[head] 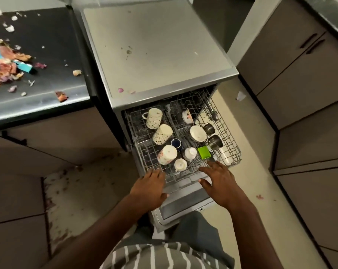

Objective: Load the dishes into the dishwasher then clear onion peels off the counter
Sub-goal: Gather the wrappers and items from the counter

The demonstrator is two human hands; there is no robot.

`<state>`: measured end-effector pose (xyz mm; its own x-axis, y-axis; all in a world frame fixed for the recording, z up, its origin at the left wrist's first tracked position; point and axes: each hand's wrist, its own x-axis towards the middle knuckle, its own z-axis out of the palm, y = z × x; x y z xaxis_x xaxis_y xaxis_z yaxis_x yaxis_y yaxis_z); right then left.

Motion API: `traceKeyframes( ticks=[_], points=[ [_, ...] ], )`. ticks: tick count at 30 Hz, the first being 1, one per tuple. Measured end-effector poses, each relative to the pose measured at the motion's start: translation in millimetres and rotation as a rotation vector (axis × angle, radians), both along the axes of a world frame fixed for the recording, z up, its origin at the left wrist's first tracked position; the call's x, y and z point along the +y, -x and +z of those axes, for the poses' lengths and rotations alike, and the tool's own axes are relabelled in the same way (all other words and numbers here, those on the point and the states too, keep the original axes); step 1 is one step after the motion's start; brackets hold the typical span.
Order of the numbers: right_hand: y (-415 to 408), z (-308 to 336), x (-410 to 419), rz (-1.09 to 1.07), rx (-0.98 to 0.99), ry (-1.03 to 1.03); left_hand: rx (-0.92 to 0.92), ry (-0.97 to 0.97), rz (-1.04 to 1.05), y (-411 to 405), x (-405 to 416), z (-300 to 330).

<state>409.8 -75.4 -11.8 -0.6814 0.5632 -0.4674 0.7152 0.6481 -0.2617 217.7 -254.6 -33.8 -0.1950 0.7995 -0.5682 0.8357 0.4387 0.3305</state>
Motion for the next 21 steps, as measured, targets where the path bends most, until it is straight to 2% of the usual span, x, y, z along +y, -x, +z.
traceKeyframes(
  ticks=[7,13,21],
  points=[
    [21,-42,41,0.227,-0.136,0.065,-0.004,0.092,0.099,-22,24,-45],
    [27,-117,92,0.458,-0.267,0.128,0.025,0.256,0.119,-54,74,-112],
    [2,-208,131,0.546,-0.310,0.203,0.012,0.365,0.062,-92,123,-186]
  ],
)
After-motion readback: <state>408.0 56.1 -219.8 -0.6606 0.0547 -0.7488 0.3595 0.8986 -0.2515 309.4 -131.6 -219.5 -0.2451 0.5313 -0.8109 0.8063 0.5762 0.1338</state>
